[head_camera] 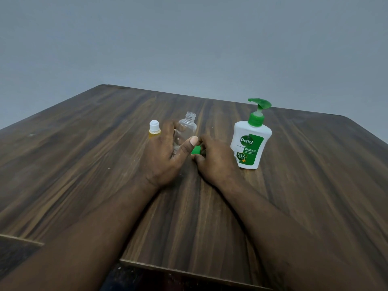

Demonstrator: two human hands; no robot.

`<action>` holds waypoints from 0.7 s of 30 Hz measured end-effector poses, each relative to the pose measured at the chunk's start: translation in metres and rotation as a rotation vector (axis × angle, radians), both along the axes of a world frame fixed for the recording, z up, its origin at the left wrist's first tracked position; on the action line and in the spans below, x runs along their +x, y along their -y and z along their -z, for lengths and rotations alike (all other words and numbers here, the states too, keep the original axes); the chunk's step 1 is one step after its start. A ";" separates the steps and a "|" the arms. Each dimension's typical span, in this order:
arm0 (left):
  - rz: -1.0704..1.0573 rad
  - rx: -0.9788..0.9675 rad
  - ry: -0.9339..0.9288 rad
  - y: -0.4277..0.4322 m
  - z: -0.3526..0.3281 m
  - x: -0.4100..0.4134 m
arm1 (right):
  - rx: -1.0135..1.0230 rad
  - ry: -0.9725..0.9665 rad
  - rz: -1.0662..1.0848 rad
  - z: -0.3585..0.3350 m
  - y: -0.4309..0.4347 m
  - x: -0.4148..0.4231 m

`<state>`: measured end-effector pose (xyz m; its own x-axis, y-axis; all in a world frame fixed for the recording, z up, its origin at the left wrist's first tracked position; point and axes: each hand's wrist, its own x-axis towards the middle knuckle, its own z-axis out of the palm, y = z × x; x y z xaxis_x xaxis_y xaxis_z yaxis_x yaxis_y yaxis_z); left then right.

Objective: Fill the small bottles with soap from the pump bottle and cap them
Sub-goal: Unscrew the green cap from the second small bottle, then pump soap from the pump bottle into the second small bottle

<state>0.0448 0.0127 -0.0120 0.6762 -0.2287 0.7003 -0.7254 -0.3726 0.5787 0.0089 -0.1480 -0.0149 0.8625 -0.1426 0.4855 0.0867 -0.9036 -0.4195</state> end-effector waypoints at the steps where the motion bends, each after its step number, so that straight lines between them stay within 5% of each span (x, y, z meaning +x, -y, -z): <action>1: 0.000 0.001 0.001 0.000 0.000 0.000 | 0.017 0.007 -0.005 -0.001 0.000 -0.001; 6: 0.013 0.007 -0.007 0.000 0.002 -0.001 | 0.044 0.104 -0.019 -0.006 0.002 -0.008; 15: 0.044 0.037 0.003 0.003 0.001 -0.007 | -0.010 0.818 0.160 -0.035 0.027 -0.025; 21: 0.015 0.116 0.044 0.005 -0.003 -0.013 | 0.128 0.893 0.381 -0.042 0.065 -0.023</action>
<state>0.0314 0.0080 -0.0092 0.6413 -0.3196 0.6976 -0.7552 -0.4238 0.5001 -0.0141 -0.2126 0.0269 0.0705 -0.4323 0.8990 0.1316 -0.8893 -0.4380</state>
